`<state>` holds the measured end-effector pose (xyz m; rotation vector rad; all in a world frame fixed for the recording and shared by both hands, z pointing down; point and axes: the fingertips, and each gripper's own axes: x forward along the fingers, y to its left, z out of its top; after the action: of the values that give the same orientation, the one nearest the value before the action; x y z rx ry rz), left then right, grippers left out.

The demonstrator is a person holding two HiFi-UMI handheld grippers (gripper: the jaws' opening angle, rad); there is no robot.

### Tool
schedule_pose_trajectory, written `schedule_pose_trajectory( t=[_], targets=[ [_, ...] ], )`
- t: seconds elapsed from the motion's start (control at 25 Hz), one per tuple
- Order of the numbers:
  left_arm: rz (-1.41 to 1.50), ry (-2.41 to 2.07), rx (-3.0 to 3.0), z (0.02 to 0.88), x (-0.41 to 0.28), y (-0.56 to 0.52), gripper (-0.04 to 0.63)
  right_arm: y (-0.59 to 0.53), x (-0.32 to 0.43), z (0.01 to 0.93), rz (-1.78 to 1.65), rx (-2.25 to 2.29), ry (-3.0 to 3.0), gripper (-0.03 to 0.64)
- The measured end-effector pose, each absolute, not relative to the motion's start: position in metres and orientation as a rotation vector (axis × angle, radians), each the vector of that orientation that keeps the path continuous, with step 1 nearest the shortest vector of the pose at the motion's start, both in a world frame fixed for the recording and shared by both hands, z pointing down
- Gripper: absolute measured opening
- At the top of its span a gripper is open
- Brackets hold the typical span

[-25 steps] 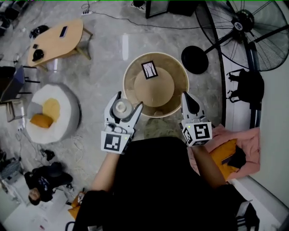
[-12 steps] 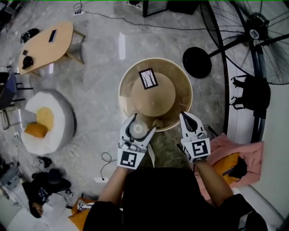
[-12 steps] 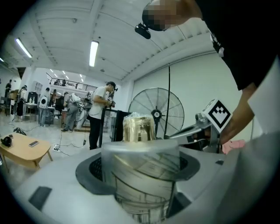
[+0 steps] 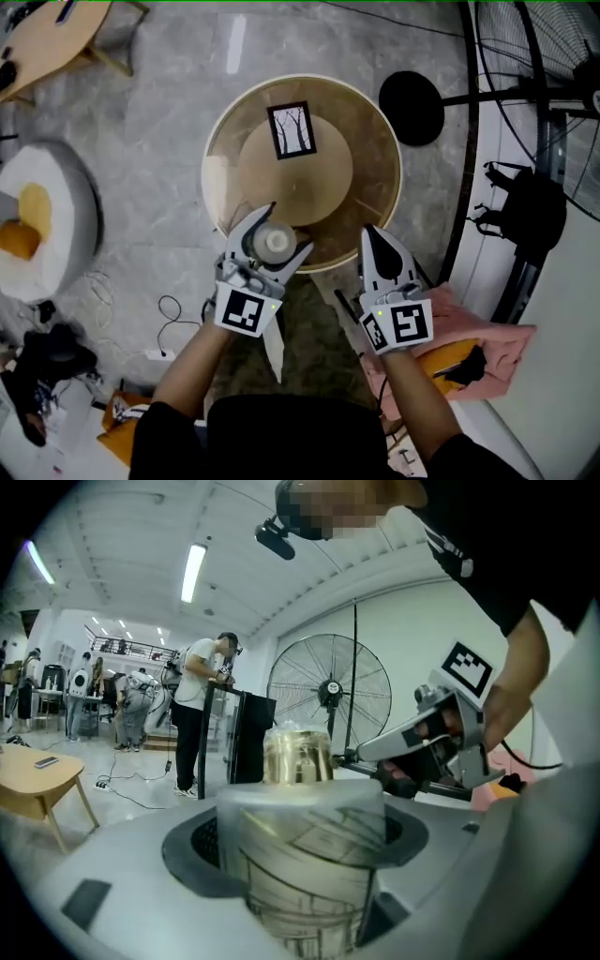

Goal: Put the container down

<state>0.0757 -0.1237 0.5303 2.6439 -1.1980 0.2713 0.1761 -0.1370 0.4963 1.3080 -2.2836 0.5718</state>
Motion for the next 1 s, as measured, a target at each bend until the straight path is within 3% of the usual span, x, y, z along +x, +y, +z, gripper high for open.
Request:
schedule_pose_trajectory(
  t=[0.52,1.0],
  targets=[
    [0.381,-1.078,2.698,0.69,0.16,-0.144,0.351,-0.135,0.222,0.642,0.636,1.277,-2.192,0.021],
    [0.454,-0.953,2.682,0.77,0.199,-0.164,0.351,-0.118,0.267,0.709,0.711,1.336,-2.154,0.021]
  ],
)
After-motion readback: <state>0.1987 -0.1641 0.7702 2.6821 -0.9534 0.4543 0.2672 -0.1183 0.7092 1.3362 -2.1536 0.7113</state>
